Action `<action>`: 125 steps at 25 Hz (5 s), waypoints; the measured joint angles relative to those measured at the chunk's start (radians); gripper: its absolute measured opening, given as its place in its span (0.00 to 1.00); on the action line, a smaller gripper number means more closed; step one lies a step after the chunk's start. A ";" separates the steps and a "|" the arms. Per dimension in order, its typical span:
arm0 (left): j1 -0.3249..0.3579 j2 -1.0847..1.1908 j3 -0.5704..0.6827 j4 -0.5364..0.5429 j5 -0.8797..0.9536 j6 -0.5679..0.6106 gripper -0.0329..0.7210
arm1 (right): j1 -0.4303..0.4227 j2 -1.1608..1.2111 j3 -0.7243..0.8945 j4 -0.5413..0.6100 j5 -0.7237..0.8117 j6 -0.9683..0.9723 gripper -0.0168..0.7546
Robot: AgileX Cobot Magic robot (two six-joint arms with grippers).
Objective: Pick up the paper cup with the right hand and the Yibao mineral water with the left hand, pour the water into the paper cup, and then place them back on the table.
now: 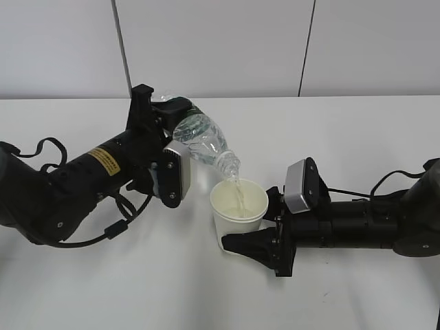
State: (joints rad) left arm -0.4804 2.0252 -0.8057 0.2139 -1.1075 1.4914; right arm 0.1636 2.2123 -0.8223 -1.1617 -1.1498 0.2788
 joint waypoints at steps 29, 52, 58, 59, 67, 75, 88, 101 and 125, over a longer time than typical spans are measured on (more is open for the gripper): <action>0.000 0.000 0.000 0.003 -0.006 0.003 0.55 | 0.000 0.000 0.000 0.000 0.007 0.000 0.74; -0.004 0.000 0.001 0.001 -0.007 -0.668 0.55 | 0.000 0.000 0.000 0.018 0.009 0.000 0.74; -0.007 0.000 0.013 -0.021 -0.007 -0.977 0.55 | 0.000 0.000 0.000 0.023 0.011 0.000 0.74; -0.007 0.000 0.013 -0.032 -0.007 -1.037 0.55 | 0.000 0.000 0.000 0.024 0.011 0.000 0.74; -0.007 -0.003 0.013 -0.034 -0.007 -1.323 0.55 | 0.000 0.000 0.000 0.055 0.011 0.000 0.74; -0.008 -0.005 0.073 0.045 0.007 -1.438 0.55 | -0.044 0.000 0.009 0.124 0.011 0.000 0.74; -0.008 -0.005 0.152 0.325 -0.007 -1.689 0.55 | -0.071 0.000 0.084 0.419 0.015 -0.088 0.74; -0.008 0.052 0.152 0.487 -0.012 -1.717 0.55 | -0.071 0.000 0.129 0.590 0.013 -0.213 0.74; -0.008 0.069 0.151 0.440 -0.012 -1.706 0.56 | -0.071 0.000 0.129 0.556 0.012 -0.217 0.77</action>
State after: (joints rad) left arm -0.4888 2.0944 -0.6543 0.6543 -1.1193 -0.2151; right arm 0.0926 2.2123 -0.6931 -0.6053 -1.1378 0.0621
